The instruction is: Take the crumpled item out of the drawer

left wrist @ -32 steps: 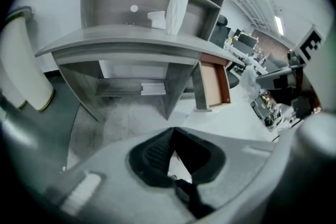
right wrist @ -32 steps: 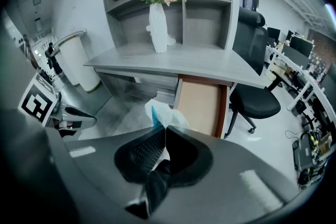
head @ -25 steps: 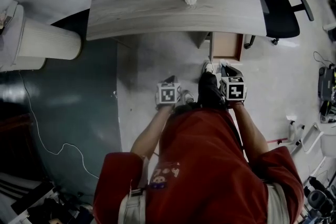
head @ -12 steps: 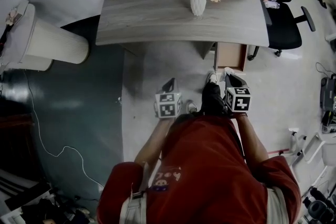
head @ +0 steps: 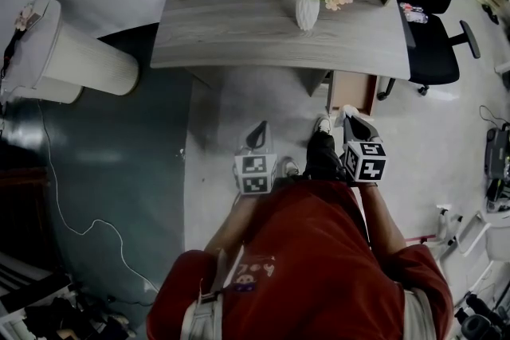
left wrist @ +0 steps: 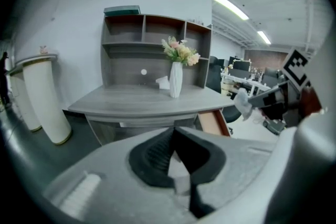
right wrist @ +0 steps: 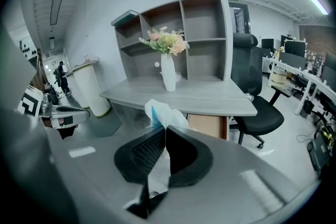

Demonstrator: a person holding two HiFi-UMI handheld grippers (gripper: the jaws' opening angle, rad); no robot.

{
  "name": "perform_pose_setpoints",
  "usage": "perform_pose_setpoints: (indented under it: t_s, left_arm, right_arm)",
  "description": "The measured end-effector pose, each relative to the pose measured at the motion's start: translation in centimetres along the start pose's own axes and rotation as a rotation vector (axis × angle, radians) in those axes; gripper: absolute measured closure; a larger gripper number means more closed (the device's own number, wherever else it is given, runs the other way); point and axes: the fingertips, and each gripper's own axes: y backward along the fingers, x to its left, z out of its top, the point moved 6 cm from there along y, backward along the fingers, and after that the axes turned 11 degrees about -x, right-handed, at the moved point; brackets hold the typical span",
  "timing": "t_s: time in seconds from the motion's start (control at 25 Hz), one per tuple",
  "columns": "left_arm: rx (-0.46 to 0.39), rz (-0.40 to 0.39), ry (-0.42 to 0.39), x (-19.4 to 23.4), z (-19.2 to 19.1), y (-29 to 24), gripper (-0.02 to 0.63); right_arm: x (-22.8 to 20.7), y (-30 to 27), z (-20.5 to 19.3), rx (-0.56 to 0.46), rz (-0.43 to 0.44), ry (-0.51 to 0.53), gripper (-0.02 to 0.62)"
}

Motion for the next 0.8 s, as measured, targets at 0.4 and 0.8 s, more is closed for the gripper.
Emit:
perform_pose_setpoints:
  t_s: [0.4,0.8]
  left_arm:
    - [-0.061,-0.005,-0.036,-0.8,2.2,0.7,0.609]
    - [-0.075,-0.013,-0.039,-1.3,2.7,0.4,0.609]
  right_arm:
    - [-0.4,0.4,0.7,-0.031,0.007,-0.011,0.586]
    - [-0.7,0.7,1.3,-0.053,0.002,-0.017,0.585]
